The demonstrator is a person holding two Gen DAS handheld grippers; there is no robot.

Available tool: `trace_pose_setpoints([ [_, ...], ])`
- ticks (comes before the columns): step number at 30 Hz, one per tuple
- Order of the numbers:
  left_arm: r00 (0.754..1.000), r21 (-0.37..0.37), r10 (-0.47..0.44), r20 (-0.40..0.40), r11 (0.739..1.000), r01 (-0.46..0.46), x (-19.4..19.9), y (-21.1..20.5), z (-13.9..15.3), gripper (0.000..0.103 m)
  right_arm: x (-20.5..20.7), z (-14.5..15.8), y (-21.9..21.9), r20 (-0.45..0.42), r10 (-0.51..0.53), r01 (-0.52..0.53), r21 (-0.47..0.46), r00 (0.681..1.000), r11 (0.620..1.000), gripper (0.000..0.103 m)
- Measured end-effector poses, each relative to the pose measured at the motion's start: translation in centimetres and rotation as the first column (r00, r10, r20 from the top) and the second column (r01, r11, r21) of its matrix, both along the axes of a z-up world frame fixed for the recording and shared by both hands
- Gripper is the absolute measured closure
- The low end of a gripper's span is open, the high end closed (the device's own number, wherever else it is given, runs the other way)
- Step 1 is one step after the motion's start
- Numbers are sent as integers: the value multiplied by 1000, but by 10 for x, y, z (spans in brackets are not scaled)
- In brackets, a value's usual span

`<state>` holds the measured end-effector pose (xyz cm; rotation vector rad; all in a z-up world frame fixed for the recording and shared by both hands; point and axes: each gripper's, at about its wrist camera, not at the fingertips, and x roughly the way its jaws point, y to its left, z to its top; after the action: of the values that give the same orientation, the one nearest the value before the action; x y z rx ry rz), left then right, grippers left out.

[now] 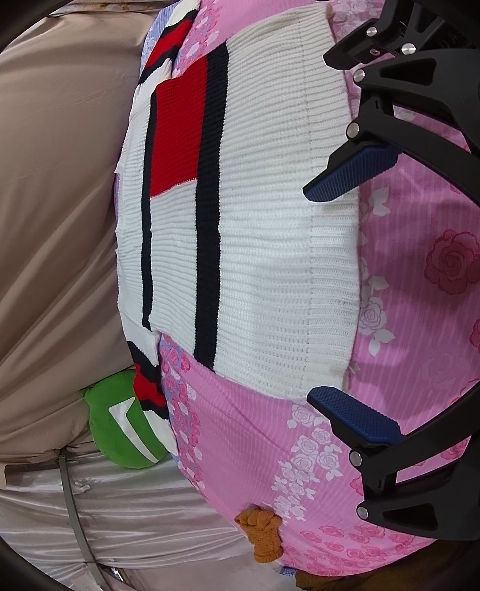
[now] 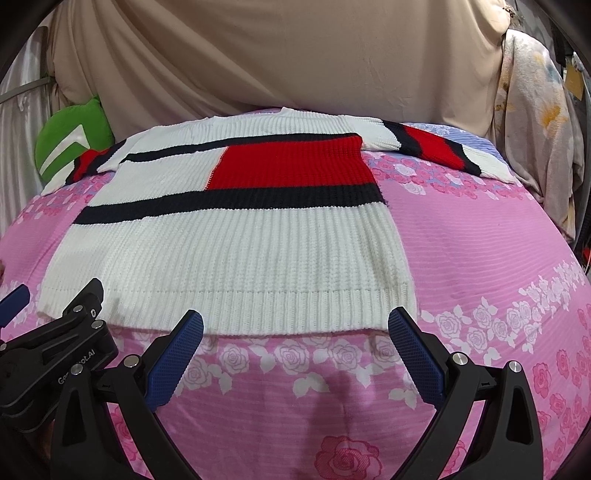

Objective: Fold small clothes
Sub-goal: 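Grasp the white cuff of the striped sleeve with the right gripper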

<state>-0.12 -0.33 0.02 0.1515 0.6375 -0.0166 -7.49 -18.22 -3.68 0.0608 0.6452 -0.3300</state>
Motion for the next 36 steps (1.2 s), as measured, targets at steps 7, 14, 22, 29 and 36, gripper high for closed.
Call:
trace_pose_setpoints([
  [7,997,-147,-76,-14,986,73,2,14,32,5,-14,38,-32,115,-33,39,-55,993,998,5],
  [14,992,-138,-75,104,986,89,25,27,103,5,-23,97,-163,376,-14,-19,83,926,996,5],
  [22,993,-86,-2,121,996,13,96,45,110,5,56,96,-345,292,-273,200,256,917,946,5],
  [29,998,-120,50,23,992,-47,160,64,80,5,114,57,-438,196,-410,308,405,891,861,8],
  [36,999,-108,44,1,993,-44,189,64,58,5,153,36,-471,152,-443,310,520,883,796,53],
])
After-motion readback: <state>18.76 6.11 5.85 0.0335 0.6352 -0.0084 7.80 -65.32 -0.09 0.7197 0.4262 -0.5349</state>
